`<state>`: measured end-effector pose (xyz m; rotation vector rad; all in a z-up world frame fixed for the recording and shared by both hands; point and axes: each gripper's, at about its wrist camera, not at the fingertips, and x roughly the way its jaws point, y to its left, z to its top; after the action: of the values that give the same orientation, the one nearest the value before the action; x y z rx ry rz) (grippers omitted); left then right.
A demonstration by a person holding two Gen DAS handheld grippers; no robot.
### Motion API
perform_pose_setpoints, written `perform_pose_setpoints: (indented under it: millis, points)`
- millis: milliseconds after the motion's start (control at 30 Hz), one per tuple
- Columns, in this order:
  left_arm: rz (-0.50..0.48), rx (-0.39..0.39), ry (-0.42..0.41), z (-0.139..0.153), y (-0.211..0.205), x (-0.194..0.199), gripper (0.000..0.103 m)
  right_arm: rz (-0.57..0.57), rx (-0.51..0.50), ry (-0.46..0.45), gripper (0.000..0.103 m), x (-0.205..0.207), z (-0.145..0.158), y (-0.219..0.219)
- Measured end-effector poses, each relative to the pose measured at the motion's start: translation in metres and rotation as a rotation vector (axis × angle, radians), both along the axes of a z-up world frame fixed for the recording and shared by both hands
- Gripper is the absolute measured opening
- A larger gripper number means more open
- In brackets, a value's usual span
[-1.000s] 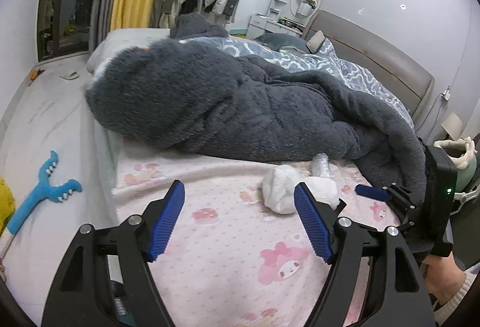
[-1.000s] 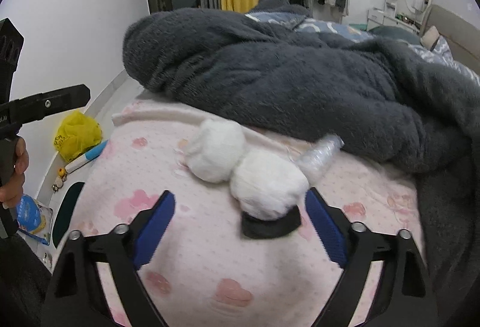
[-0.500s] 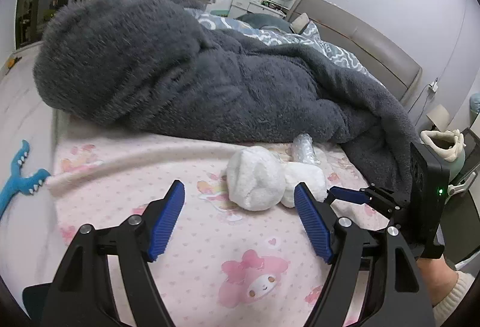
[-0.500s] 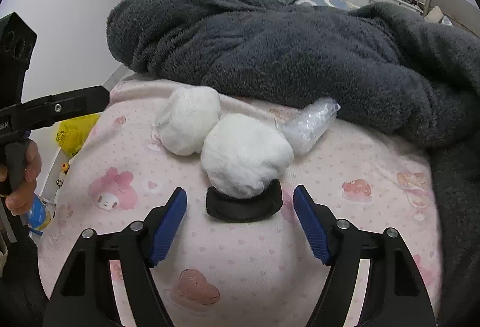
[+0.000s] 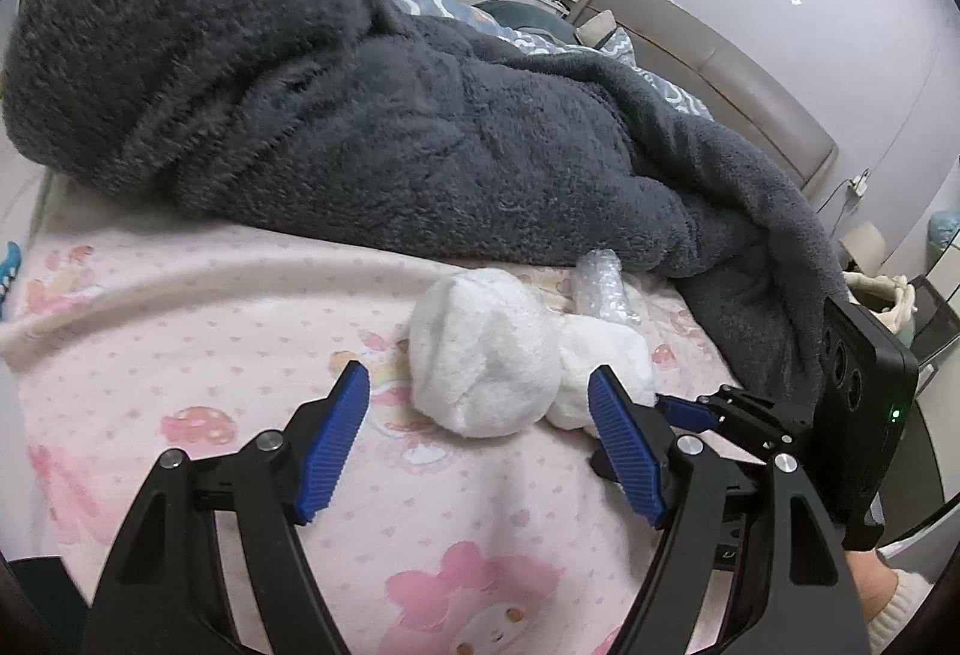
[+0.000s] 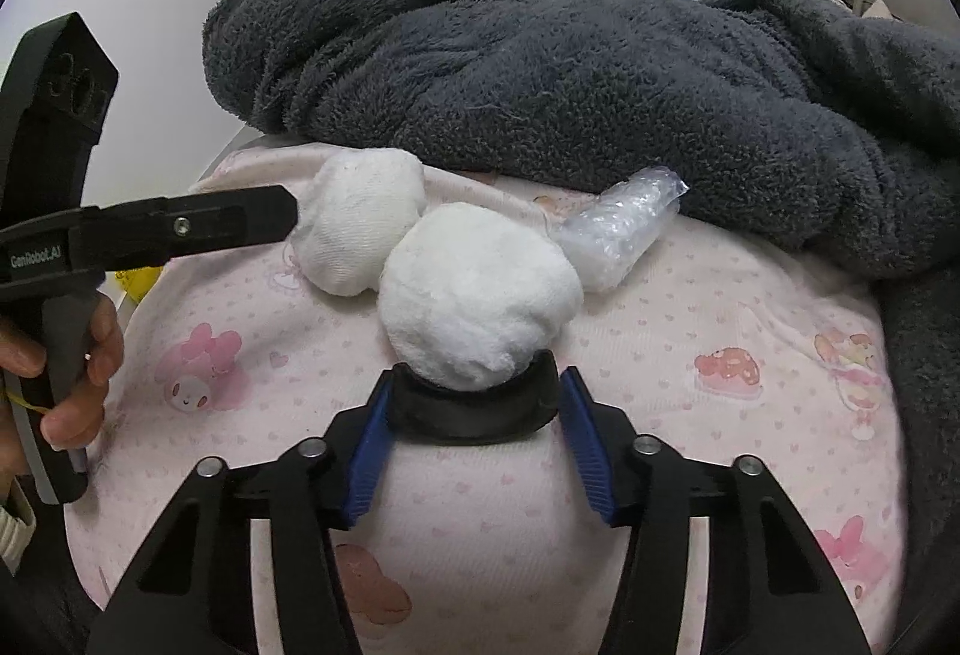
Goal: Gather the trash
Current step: 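Grasp the black plastic arc with the right tool while the left tool grasps a white cotton ball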
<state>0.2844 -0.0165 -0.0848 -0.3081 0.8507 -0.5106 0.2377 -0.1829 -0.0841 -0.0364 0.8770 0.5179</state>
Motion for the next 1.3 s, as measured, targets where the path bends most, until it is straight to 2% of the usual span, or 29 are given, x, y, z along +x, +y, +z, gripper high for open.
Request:
perform_pose_setpoints:
  millis: [367, 533, 600, 700, 900, 1300]
  points:
    - [-0.025, -0.061, 0.010, -0.006, -0.016, 0.006, 0.077, 0.013, 0.031, 0.000, 0.047, -0.006, 0.007, -0.014]
    - [-0.007, -0.058, 0.018, -0.009, -0.019, 0.010, 0.064, 0.012, 0.035, -0.002, 0.047, -0.009, 0.009, -0.022]
    - [-0.003, -0.046, 0.022, -0.010, -0.021, 0.011, 0.061, 0.004, 0.034, -0.008, 0.048, -0.010, 0.010, -0.026]
    - [0.006, -0.023, 0.022, -0.011, -0.023, 0.011, 0.053, -0.015, 0.036, -0.010, 0.048, -0.009, 0.011, -0.035]
    - [0.005, 0.019, -0.021, -0.005, -0.031, 0.008, 0.045, -0.038, 0.041, -0.013, 0.047, -0.010, 0.015, -0.046]
    - [0.017, 0.131, -0.116, 0.022, -0.023, -0.012, 0.043, -0.056, 0.075, -0.034, 0.048, -0.014, 0.039, -0.042]
